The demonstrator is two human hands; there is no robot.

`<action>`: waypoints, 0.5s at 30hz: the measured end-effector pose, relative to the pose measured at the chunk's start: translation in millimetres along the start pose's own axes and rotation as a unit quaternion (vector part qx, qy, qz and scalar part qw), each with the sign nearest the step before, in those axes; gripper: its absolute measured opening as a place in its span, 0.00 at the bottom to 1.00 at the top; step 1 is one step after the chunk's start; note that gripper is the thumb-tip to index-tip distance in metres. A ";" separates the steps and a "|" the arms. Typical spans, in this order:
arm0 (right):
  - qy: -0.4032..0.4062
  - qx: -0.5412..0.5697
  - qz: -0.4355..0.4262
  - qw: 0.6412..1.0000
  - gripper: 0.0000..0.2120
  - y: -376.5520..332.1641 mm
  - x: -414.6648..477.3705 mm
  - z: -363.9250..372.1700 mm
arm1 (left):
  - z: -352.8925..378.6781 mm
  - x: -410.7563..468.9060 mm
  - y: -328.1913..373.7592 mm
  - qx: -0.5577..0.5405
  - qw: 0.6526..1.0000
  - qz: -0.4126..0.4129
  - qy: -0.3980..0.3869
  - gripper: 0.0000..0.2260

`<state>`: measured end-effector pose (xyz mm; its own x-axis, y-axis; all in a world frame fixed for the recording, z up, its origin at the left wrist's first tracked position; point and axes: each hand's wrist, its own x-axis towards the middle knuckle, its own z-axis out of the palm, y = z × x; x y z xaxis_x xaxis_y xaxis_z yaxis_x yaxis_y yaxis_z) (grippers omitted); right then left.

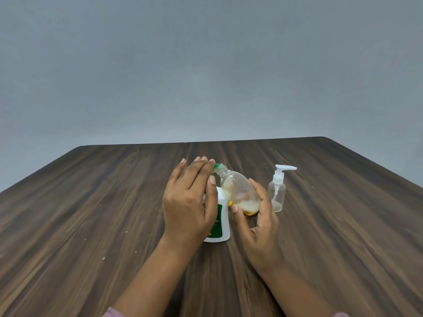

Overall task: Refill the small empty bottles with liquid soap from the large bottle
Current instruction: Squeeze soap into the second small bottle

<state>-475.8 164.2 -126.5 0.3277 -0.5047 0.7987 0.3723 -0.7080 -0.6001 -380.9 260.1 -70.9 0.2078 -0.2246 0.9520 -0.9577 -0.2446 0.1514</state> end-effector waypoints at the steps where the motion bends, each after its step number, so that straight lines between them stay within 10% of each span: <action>1: 0.002 0.002 0.001 1.000 0.24 0.3 -0.3 -0.2 | 0.9 -1.1 -0.1 0.000 1.000 -0.001 0.000 0.16; 15: -0.005 0.001 -0.003 1.000 0.21 1.7 -0.3 -1.1 | -2.0 -1.0 -0.8 -0.006 1.000 -0.005 -0.010 0.16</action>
<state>-476.1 162.5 -127.7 0.3351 -0.4955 0.8013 0.3749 -0.7101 -0.5959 -380.7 262.4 -71.4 0.2218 -0.2411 0.9448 -0.9578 -0.2355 0.1647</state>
